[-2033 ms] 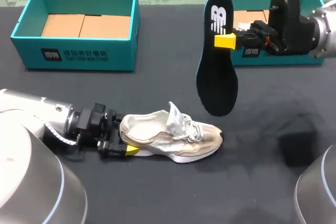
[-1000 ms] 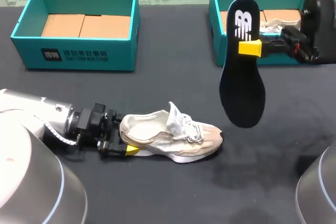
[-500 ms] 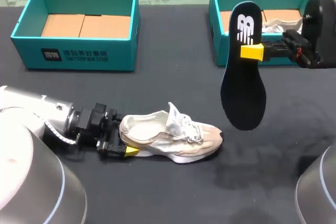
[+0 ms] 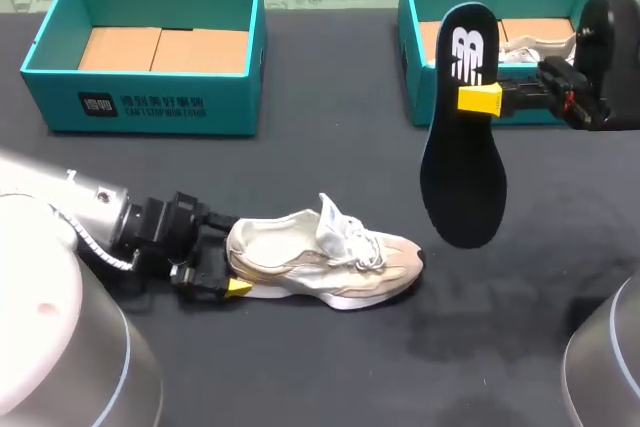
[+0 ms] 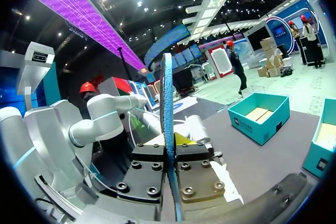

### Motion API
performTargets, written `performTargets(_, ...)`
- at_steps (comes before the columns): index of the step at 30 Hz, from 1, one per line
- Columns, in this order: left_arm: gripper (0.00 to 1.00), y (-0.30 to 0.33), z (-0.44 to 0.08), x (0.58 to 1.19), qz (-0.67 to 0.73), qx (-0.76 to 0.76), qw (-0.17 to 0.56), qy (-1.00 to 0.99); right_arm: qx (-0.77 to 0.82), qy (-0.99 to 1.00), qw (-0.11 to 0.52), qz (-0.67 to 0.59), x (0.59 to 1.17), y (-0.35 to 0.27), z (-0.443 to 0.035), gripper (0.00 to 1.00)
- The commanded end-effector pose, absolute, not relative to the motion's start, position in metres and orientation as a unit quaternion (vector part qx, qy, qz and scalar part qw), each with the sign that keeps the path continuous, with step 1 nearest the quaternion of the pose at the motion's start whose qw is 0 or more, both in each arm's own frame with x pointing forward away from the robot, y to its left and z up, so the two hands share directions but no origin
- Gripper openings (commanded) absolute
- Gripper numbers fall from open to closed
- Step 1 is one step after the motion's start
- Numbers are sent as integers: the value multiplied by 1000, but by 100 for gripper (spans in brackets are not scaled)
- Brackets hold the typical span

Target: Take the shoe out of the shoebox, open the shoe tongue, remove and reinsert the insole, then place the shoe into the shoebox

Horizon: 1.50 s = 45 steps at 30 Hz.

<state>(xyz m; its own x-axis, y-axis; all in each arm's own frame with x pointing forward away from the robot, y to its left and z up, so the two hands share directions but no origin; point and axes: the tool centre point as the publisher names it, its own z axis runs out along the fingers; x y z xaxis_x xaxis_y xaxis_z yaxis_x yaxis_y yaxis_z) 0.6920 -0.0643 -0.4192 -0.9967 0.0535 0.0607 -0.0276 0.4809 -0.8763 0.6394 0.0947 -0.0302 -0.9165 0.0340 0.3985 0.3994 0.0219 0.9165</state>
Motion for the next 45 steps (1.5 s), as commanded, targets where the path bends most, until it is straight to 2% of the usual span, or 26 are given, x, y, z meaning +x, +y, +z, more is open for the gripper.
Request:
performTargets(1, 100, -51, -399, 685, 416, -19, 44, -908, -155, -703, 134, -681, 639, 95, -30, 0)
performTargets(19, 100, -47, -396, 683, 389, -35, 48, -919, -155, -703, 134, -681, 639, 95, -30, 0)
performTargets(28, 100, -29, -372, 678, 270, -30, 96, -958, -155, -703, 134, -681, 639, 95, -30, 0)
performTargets(40, 100, -29, -334, 659, 126, -31, 11, -991, -155, -703, 134, -681, 639, 95, -30, 0)
performTargets(45, 100, -29, -334, 659, 126, -31, 11, -991, -155, -703, 134, -681, 639, 95, -30, 0)
